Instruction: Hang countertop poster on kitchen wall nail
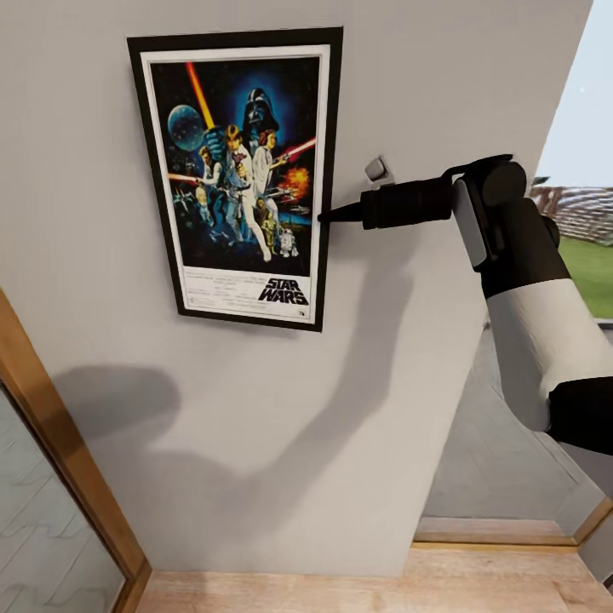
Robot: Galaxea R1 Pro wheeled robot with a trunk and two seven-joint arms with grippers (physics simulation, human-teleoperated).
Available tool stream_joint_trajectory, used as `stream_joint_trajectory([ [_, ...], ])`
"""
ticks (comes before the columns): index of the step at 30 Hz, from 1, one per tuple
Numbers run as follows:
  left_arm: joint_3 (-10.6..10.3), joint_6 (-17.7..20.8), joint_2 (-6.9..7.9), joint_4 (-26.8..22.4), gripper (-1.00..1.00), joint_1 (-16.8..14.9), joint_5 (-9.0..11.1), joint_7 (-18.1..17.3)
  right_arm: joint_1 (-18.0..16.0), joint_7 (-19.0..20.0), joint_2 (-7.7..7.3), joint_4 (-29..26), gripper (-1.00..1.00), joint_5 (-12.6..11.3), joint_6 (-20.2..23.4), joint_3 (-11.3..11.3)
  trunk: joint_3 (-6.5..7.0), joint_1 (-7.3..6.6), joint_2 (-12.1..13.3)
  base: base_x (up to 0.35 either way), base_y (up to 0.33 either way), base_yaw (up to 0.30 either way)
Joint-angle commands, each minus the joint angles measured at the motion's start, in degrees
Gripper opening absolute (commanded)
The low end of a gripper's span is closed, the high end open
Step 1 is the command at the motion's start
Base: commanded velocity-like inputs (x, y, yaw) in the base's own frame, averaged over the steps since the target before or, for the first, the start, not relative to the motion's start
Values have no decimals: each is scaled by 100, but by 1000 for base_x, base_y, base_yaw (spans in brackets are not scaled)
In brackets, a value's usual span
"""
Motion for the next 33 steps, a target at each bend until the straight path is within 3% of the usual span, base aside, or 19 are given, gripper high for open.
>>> stream_joint_trajectory([
  [1, -39, -16, 1, 8, 100, -6, 57, -27, -8, -19, -6, 1, -100, -66, 57, 15, -14, 5, -13, 70, 0, 0],
  [14, -38, -11, -14, 8, 100, -6, 67, -36, -8, -24, -15, -16, -100, -58, 61, -110, -14, 5, -14, 13, 0, 0],
  [33, -38, -7, -15, 5, 100, -6, 67, -36, -8, -24, -15, -16, -100, -57, 61, -110, -14, 5, -14, 0, 0, 0],
])
